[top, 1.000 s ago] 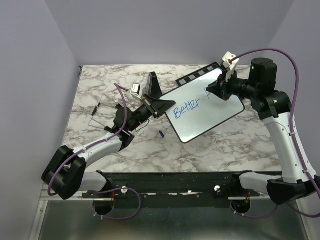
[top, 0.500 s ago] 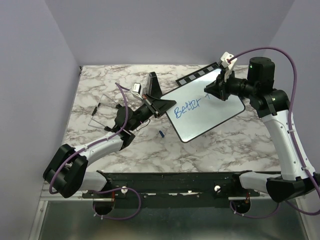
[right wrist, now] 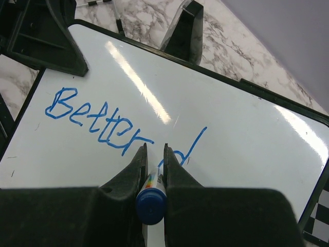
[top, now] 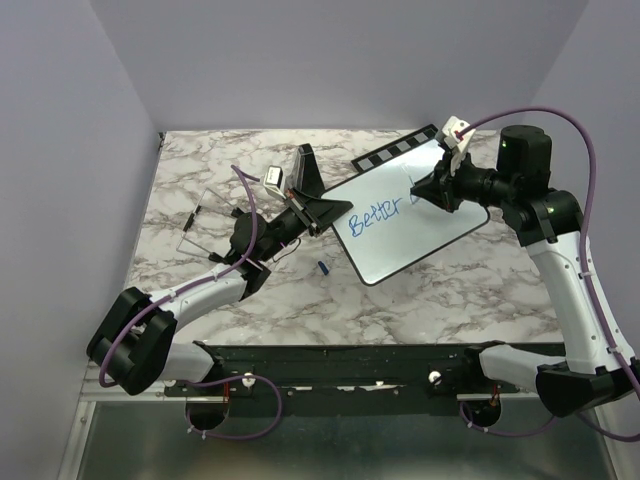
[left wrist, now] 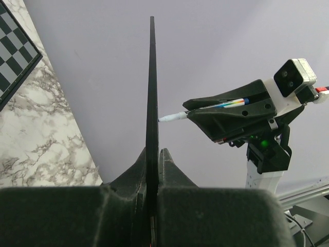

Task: Write a sentence on the whiteboard

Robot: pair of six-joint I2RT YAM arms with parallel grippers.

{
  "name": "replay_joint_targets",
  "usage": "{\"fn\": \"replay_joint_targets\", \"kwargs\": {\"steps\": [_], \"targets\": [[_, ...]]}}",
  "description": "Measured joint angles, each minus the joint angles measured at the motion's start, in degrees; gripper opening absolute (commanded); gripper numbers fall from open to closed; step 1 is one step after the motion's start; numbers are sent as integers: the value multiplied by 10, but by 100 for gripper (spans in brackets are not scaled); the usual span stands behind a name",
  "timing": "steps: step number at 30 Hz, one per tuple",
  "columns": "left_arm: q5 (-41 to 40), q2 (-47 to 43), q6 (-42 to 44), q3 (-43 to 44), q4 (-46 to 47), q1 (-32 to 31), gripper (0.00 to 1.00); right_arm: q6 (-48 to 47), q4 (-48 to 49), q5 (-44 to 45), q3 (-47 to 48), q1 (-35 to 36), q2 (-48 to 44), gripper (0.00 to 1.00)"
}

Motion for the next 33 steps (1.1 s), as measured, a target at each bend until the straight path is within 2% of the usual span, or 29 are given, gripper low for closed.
{"fn": "replay_joint_targets", "kwargs": {"steps": [23,33], "targets": [[0,0,-2,0,3,1,0,2,1,39,37,0,23,0],[2,0,-2,0,2,3,0,2,3,44,21,0,12,1]]}}
